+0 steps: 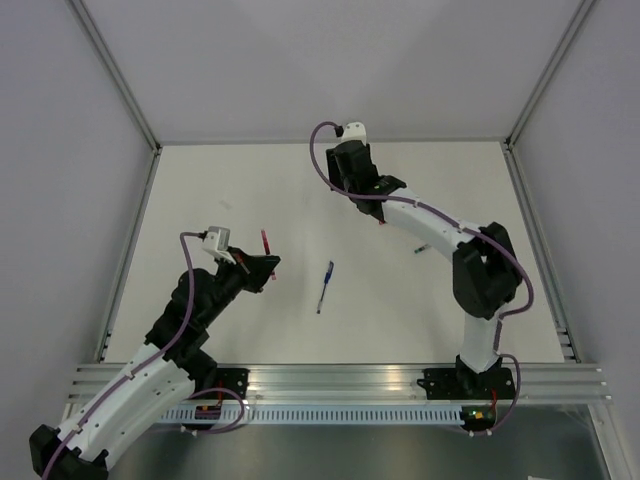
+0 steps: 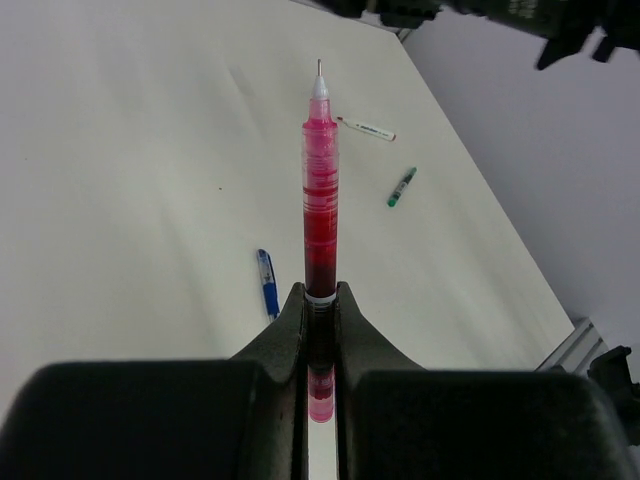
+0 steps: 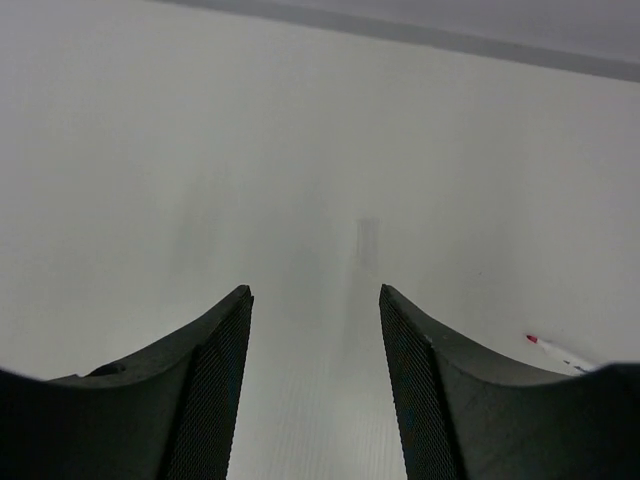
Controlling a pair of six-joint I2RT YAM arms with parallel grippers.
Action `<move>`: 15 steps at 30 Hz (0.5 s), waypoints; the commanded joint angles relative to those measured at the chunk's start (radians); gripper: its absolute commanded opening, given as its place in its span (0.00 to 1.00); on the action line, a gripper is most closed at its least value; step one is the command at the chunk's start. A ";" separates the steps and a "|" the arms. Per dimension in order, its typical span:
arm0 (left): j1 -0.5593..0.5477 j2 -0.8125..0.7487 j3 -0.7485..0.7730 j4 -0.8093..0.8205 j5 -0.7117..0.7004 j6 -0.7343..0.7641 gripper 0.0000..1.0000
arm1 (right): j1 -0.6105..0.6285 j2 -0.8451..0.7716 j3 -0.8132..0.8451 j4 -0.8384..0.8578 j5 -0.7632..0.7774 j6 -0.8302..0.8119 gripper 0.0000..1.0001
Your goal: Insert the pens into the pen caps
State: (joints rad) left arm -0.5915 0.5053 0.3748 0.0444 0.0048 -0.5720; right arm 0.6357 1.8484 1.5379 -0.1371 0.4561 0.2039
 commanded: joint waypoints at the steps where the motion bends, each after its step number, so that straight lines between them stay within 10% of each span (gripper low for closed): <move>1: -0.002 -0.017 0.019 -0.021 -0.048 -0.005 0.02 | -0.051 0.128 0.137 -0.102 -0.068 -0.083 0.60; 15: -0.002 -0.013 0.015 -0.024 -0.055 -0.002 0.02 | -0.165 0.446 0.343 -0.154 -0.181 -0.132 0.60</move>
State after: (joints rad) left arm -0.5915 0.4866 0.3748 0.0223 -0.0265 -0.5720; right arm 0.4717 2.2654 1.8423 -0.2886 0.2878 0.1078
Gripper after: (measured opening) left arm 0.076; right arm 0.599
